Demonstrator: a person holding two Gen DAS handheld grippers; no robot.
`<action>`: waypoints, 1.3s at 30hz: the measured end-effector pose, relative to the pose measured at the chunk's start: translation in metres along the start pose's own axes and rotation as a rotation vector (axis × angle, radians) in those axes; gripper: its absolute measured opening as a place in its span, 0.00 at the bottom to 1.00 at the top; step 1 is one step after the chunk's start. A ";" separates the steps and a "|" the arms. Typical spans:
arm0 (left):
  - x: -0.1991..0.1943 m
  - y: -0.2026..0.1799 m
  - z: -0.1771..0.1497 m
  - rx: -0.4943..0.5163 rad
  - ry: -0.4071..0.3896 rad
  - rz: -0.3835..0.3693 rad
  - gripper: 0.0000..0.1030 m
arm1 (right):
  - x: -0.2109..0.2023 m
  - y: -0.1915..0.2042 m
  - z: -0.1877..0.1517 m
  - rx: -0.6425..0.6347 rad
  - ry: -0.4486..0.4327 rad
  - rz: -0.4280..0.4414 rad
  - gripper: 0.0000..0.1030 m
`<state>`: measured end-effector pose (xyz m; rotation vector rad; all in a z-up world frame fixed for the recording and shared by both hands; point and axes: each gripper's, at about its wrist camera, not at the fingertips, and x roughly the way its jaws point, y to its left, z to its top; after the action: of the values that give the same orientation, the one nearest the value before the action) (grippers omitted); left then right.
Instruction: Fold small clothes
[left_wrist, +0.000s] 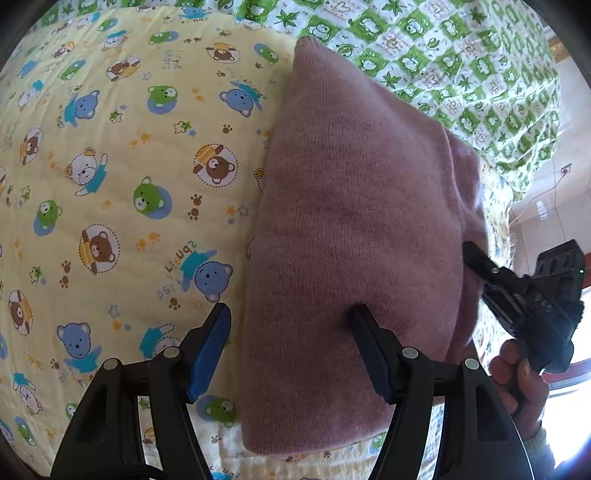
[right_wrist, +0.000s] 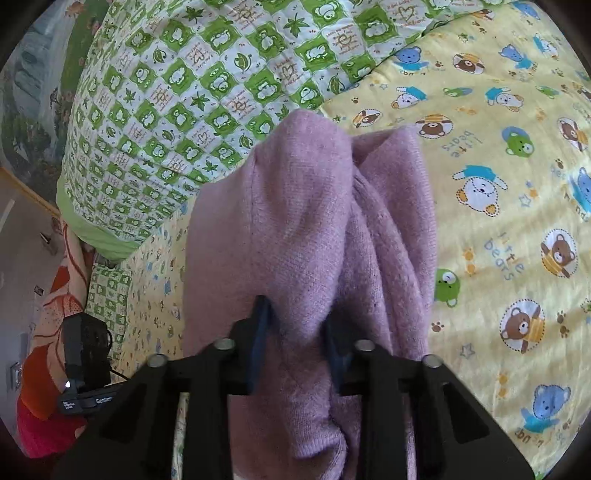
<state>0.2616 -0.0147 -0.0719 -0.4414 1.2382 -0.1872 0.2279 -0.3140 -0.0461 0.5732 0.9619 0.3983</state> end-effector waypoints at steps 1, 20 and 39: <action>0.000 -0.003 0.001 0.001 0.000 0.004 0.66 | -0.002 0.000 0.001 0.004 -0.003 0.011 0.10; 0.024 -0.046 -0.002 0.023 0.017 0.086 0.72 | -0.040 -0.037 0.001 0.047 -0.072 -0.032 0.03; 0.008 -0.057 0.013 0.106 0.025 0.087 0.76 | -0.036 -0.037 -0.005 0.058 -0.049 -0.131 0.03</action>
<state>0.2821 -0.0662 -0.0513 -0.2942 1.2626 -0.1838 0.2076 -0.3616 -0.0481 0.5662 0.9605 0.2393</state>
